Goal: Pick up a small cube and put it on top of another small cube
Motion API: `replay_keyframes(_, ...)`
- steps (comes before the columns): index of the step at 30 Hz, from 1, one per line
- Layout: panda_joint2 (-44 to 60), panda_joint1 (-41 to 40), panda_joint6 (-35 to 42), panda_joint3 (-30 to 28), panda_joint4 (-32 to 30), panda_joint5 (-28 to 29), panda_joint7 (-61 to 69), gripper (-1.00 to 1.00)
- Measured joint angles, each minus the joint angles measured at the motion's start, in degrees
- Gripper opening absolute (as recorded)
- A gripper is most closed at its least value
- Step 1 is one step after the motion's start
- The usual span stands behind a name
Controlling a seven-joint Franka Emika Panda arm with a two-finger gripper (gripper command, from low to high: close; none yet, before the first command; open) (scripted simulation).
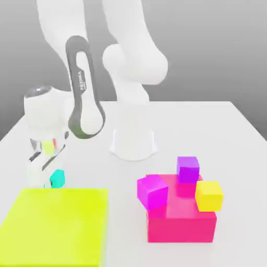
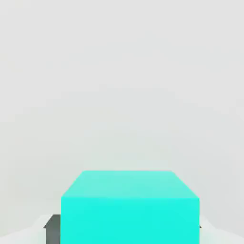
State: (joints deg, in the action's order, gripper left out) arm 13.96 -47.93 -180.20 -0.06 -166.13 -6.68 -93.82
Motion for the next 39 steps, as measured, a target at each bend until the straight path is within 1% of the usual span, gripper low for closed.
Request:
replay_keyframes(2,-3.13,0.98,2.56,-1.18,-0.59,0.74,-0.55,-1.0)
replay_keyframes(5,-9.07,2.13,7.4,-3.21,-1.7,4.01,-2.93,-1.0)
replay_keyframes(8,-15.28,1.51,12.45,-3.4,-2.83,6.8,-4.95,-1.0)
replay_keyframes(9,-17.2,3.23,14.22,-2.36,-2.92,6.41,-5.99,-1.0)
replay_keyframes(13,-24.48,10.37,21.48,3.53,-2.57,2.26,-11.53,-1.0)
replay_keyframes(29,-51.11,47.45,49.04,28.69,-0.6,-16.27,-36.95,-1.0)
replay_keyframes(31,-49.72,48.93,47.12,30.67,-1.16,-17.38,-38.23,-1.0)
replay_keyframes(35,-42.71,48.83,38.29,33.43,-3.07,-18.59,-38.74,-1.0)
replay_keyframes(36,-40.84,48.74,35.94,34.0,-3.57,-18.82,-38.82,1.0)
replay_keyframes(39,-40.84,48.74,35.94,34.0,-3.57,-18.82,-38.82,1.0)
